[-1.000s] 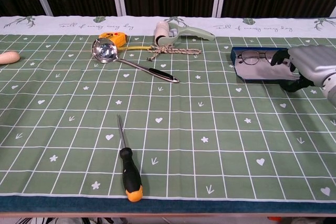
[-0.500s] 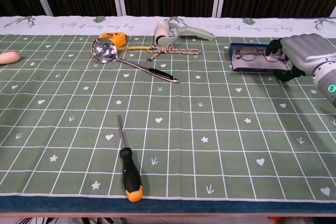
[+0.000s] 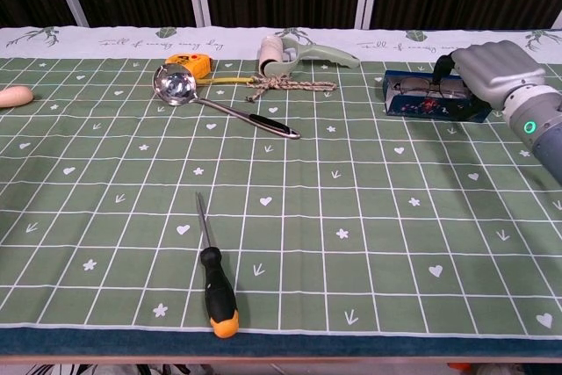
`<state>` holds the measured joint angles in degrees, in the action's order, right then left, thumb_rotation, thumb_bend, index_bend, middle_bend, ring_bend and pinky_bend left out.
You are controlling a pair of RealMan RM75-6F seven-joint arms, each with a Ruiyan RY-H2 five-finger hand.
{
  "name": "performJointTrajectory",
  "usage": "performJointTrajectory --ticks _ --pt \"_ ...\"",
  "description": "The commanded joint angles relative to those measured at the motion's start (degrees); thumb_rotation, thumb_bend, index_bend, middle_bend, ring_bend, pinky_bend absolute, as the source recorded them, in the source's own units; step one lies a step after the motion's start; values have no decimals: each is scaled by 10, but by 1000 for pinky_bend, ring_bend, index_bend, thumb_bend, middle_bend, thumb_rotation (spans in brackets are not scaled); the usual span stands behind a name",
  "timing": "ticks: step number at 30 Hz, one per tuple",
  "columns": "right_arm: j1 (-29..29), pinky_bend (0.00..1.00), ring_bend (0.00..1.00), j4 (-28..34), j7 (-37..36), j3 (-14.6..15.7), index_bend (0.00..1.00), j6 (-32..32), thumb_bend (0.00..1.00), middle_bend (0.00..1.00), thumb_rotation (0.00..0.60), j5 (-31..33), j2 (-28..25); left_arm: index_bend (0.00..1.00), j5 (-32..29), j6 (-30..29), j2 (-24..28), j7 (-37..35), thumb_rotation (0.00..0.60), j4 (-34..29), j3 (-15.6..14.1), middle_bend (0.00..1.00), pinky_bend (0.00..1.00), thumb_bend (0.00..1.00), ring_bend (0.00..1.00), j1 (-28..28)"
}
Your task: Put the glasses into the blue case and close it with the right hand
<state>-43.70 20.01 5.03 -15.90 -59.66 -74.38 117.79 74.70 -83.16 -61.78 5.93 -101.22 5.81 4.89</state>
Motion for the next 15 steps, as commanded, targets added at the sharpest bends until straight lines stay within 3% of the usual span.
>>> performJointTrajectory --ticks 1,15 --pt "-7 434 398 -2 -7 -4 386 17 463 298 600 5 2 205 -1 1 0 0 600 0 0 0 0 312 0 0" --pt "-16 434 398 11 -5 -17 463 37 451 295 600 21 -4 204 0 0 1 0 600 -2 0 0 0 312 0 0"
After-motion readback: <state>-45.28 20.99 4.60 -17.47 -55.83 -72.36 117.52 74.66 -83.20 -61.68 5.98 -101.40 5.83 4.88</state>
